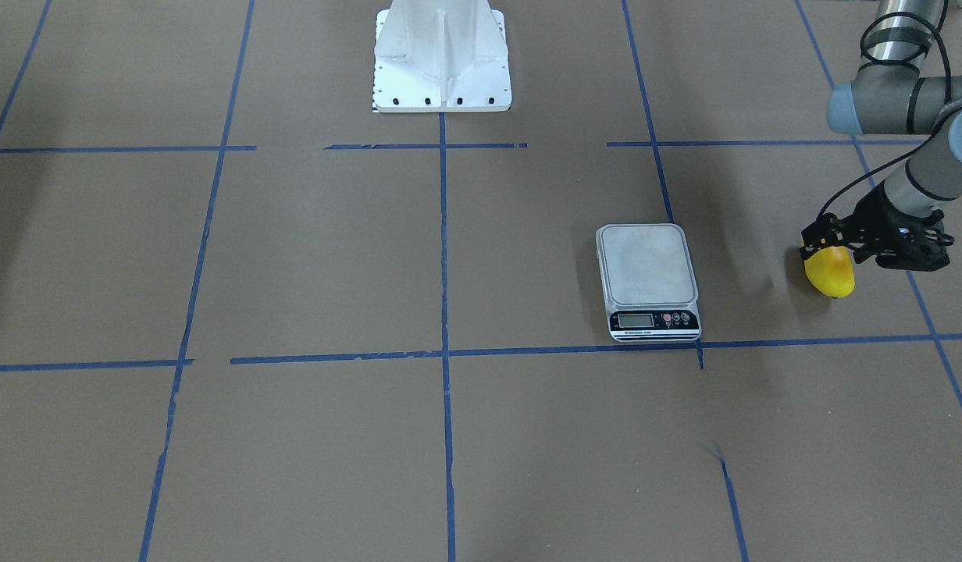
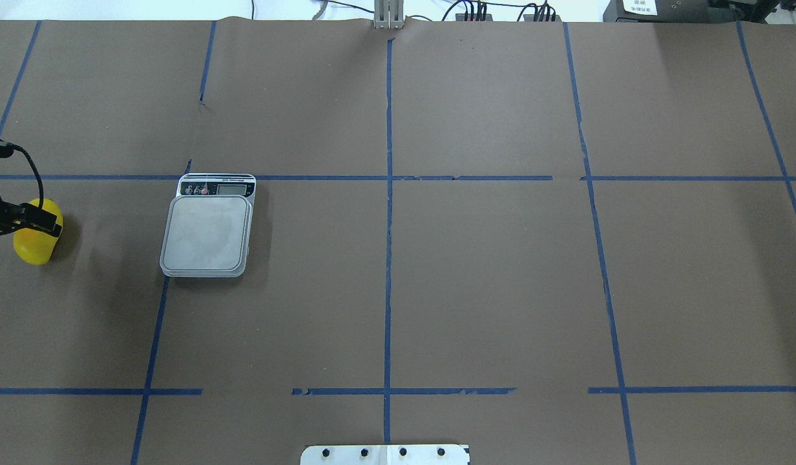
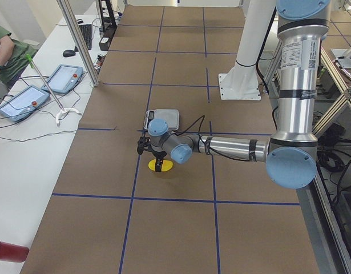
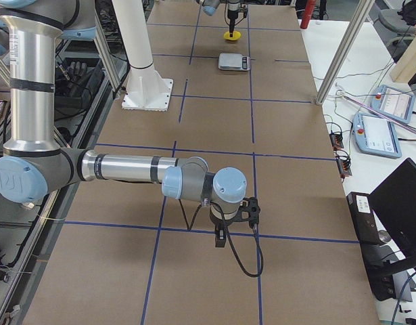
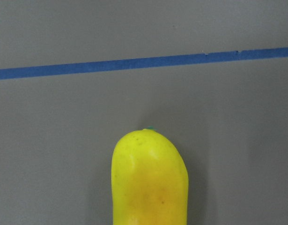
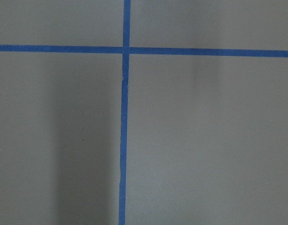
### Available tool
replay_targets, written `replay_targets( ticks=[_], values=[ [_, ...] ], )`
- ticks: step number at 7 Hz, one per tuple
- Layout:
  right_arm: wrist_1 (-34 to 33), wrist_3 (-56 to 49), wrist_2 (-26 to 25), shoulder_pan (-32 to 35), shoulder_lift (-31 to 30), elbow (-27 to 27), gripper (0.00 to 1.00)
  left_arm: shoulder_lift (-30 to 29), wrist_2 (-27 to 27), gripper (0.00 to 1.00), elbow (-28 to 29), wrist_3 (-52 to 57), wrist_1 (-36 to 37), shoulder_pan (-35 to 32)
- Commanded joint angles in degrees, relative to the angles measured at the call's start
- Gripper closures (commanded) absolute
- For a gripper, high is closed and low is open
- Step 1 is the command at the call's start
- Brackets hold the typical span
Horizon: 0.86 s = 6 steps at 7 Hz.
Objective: Weigh mango
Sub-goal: 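Lift the mango with the left gripper and carry it over the scale tray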
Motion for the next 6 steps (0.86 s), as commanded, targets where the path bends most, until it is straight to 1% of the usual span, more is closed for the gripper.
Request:
replay_targets(
  ticks=[1, 2, 3, 4, 5, 6],
  values=[
    [0.1, 0.0, 0.0, 0.0, 0.0, 0.0, 0.00, -0.2, -0.1, 0.03, 1.9, 0.1, -1.3, 0.9],
    [0.0, 0.0, 0.0, 0.0, 0.0, 0.0, 0.00, 0.0, -0.1, 0.37, 1.6, 0.0, -1.3, 0.9],
    [0.0, 0.0, 0.0, 0.0, -0.1, 0.0, 0.00, 0.2, -0.3, 0.78, 0.5, 0.2, -0.9, 0.7],
    [0.0, 0.0, 0.0, 0.0, 0.0, 0.0, 0.00, 0.8, -0.3, 1.00, -1.9, 0.4, -0.8, 0.5],
    [0.0, 0.0, 0.0, 0.0, 0.0, 0.0, 0.00, 1.3, -0.7, 1.00, -5.8, 0.4, 0.5, 0.0],
    [0.1, 0.0, 0.0, 0.0, 0.0, 0.0, 0.00, 2.4, -0.7, 1.00, -11.6, 0.6, 5.8, -0.1]
  ],
)
